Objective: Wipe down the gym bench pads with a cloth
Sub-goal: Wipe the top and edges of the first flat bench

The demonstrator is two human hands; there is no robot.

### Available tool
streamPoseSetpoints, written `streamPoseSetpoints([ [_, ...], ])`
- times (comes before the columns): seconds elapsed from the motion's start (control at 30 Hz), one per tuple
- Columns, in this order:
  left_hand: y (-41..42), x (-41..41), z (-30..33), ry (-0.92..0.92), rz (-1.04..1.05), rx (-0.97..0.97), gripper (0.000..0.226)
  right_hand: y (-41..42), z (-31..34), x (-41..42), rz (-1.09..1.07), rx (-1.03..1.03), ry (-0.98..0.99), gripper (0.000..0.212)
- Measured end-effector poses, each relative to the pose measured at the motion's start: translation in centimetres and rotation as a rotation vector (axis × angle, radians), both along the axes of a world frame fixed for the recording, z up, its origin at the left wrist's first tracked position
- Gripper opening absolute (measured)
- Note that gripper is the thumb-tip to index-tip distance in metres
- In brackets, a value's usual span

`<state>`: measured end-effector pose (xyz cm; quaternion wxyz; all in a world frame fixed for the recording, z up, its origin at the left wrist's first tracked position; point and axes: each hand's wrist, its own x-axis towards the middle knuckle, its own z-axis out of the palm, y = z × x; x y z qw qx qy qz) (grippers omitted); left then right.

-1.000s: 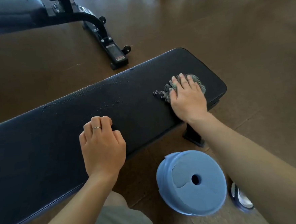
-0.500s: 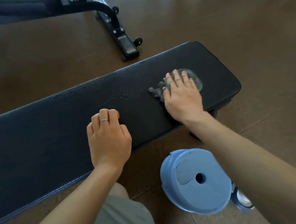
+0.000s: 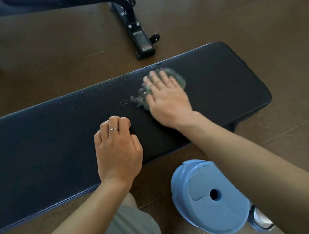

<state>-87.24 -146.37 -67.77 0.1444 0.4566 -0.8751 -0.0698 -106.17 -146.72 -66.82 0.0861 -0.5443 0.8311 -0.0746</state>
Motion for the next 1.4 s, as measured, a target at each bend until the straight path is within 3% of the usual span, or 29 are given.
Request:
streamPoseSetpoints([
  [0.1, 0.1, 0.1, 0.0, -0.021, 0.007, -0.017, 0.025, -0.6, 0.2, 3.2, 0.361, -0.004, -0.055, 0.054],
  [0.2, 0.0, 0.0, -0.1, 0.000, 0.002, -0.020, 0.021, -2.5, 0.7, 1.2, 0.439, 0.017, -0.047, 0.054],
  [0.3, 0.0, 0.1, -0.3, 0.011, -0.002, -0.026, 0.023, -3.7, 0.6, -1.6, 0.401, 0.008, -0.009, 0.053],
  [0.43, 0.0, 0.1, -0.3, 0.020, -0.005, -0.020, 0.026, -4.4, 0.9, -8.7, 0.087, 0.029, 0.055, 0.051],
  [0.53, 0.0, 0.1, -0.4, 0.010, -0.005, -0.005, 0.023, -5.0, 0.5, -8.1, -0.125, 0.068, 0.030, 0.054],
  [0.73, 0.1, 0.0, -0.1, -0.018, -0.010, -0.019, 0.026, -6.0, 0.7, 0.5, 0.226, 0.056, -0.027, 0.057],
  [0.87, 0.0, 0.1, -0.2, -0.017, -0.010, -0.026, 0.024, -5.7, 0.9, -0.2, 0.318, 0.038, -0.037, 0.054],
  [0.93, 0.0, 0.1, -0.2, 0.000, -0.013, -0.021, 0.025, -5.1, 1.2, -4.7, 0.248, 0.022, 0.023, 0.051],
  [1.07, 0.1, 0.0, -0.3, 0.015, -0.008, -0.021, 0.027, -1.6, 1.2, -15.1, -0.165, 0.091, 0.054, 0.054],
  [1.17, 0.1, 0.0, -0.3, 0.012, -0.009, -0.022, 0.029, -1.9, 0.4, -12.7, -0.350, 0.095, 0.023, 0.057],
  [1.23, 0.1, -0.1, -0.2, 0.002, -0.008, -0.021, 0.028, -2.8, 0.1, -7.0, -0.259, 0.064, 0.030, 0.057],
  [1.33, 0.1, 0.0, -0.1, -0.022, -0.011, -0.032, 0.025, -2.7, 0.0, 1.5, 0.078, 0.014, -0.007, 0.055],
  [1.4, 0.1, 0.0, -0.1, -0.040, -0.015, -0.041, 0.024, -1.8, 0.5, 3.0, 0.296, 0.035, -0.068, 0.054],
])
